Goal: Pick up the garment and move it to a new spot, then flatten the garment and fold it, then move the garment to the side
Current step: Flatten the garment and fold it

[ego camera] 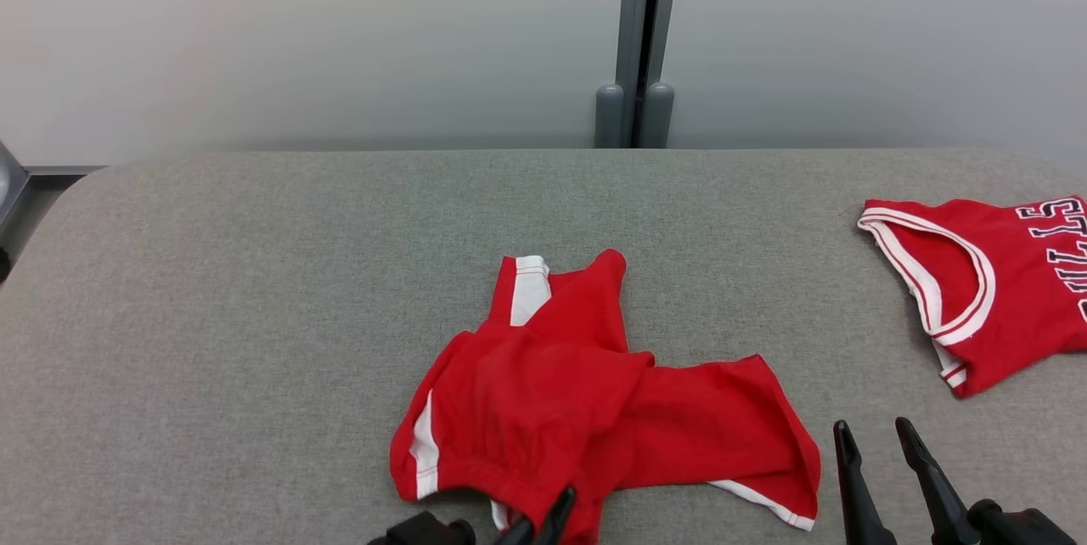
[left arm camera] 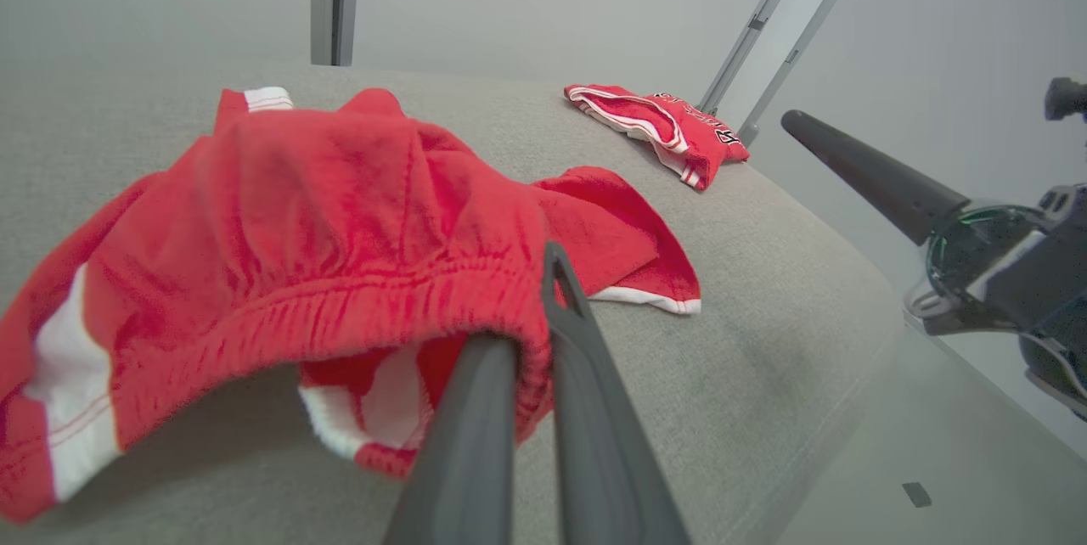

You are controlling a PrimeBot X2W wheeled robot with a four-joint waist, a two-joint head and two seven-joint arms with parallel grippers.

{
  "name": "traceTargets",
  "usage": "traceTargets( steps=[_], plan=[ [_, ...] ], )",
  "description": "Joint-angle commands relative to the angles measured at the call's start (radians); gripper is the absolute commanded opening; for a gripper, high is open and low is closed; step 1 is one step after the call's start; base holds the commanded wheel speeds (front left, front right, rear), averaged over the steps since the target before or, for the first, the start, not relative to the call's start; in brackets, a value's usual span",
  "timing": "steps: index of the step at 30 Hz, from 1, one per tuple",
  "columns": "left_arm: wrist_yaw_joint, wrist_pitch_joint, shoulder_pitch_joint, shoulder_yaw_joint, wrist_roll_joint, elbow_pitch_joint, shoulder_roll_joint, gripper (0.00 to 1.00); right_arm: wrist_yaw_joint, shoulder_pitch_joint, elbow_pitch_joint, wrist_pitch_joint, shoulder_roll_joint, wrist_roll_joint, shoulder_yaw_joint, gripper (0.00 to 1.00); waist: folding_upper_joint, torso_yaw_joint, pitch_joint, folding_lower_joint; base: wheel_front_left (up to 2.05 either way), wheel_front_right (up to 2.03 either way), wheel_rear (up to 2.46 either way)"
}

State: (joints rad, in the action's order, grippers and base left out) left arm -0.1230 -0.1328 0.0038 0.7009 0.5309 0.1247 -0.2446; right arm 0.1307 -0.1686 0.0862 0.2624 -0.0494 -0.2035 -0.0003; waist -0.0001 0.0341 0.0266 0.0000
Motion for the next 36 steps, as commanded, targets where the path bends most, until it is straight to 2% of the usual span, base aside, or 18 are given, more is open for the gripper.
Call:
traceTargets(
  steps=[1, 7, 14, 22, 36],
  plan=[
    [-0.001, 0.022, 0.022, 0.013, 0.016, -0.034, -0.01, 0.0, 0.0, -0.005, 0.005, 0.003, -0.002, 0.0, 0.0, 1.0, 0.0001, 0.008, 0.007, 0.0, 0.0, 0.0, 0.0],
    [0.013, 0.083, 0.079, 0.036, 0.046, -0.13, -0.038, 0.0, 0.0, 0.011, 0.012, 0.003, -0.002, 0.0, 0.0, 1.0, 0.0001, 0.012, 0.022, 0.0, 0.0, 0.0, 0.0],
    [0.035, 0.041, 0.036, 0.006, 0.023, -0.07, -0.041, 0.0, 0.0, 0.022, 0.02, 0.003, -0.002, 0.013, 0.004, 1.0, 0.0001, -0.017, 0.038, 0.0, 0.0, 0.0, 0.0],
    [0.028, -0.035, -0.057, -0.062, 0.043, 0.074, -0.034, 0.0, 0.0, 0.038, 0.033, 0.003, -0.002, 0.027, -0.006, 1.0, 0.0001, -0.05, 0.063, 0.0, 0.0, 0.0, 0.0],
    [0.008, -0.128, -0.231, -0.166, 0.064, 0.44, -0.004, 0.0, 0.0, 0.064, 0.064, 0.003, -0.002, 0.04, -0.005, 1.0, 0.0001, -0.117, 0.092, 0.0, 0.0, 0.0, 0.0]
  ],
)
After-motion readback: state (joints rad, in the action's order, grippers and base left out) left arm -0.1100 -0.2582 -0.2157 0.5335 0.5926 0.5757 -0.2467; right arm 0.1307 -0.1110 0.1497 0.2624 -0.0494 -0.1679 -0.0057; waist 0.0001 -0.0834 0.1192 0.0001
